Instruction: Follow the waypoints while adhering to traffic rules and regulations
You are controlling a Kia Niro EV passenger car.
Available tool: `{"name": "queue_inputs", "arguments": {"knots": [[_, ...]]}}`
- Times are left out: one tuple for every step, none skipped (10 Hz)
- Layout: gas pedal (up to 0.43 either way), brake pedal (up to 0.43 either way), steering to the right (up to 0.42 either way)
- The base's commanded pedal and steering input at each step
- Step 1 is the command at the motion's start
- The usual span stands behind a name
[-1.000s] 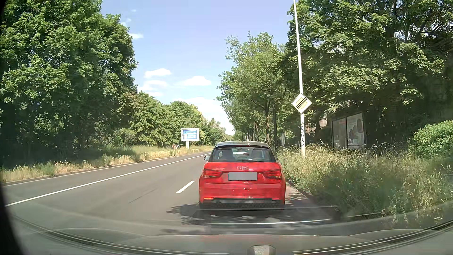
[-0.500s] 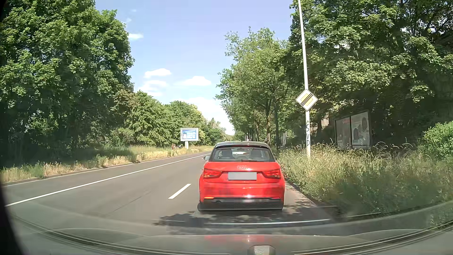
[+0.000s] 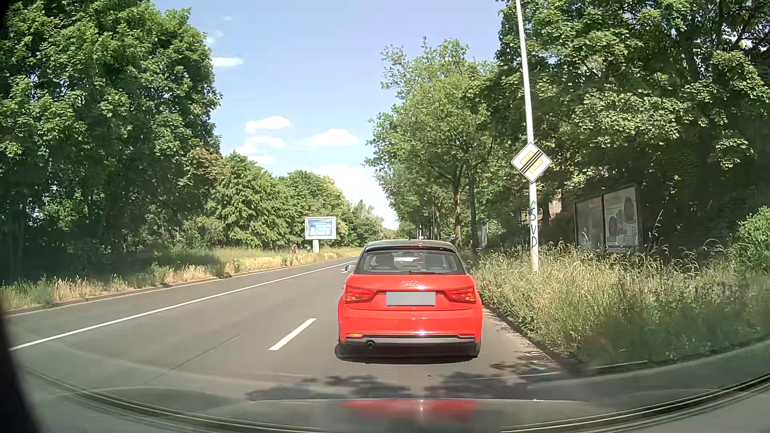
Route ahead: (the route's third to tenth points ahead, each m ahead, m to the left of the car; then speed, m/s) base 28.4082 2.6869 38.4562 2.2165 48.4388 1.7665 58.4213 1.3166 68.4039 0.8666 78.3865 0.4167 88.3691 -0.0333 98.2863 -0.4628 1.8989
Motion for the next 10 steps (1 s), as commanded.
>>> {"name": "queue_inputs", "arguments": {"knots": [[0.0,0.03,-0.003],[0.0,0.03,-0.003],[0.0,0.03,-0.001],[0.0,0.03,0.0],[0.0,0.03,0.0],[0.0,0.03,-0.001],[0.0,0.03,-0.001],[0.0,0.03,-0.001],[0.0,0.03,-0.001],[0.0,0.03,-0.003]]}}
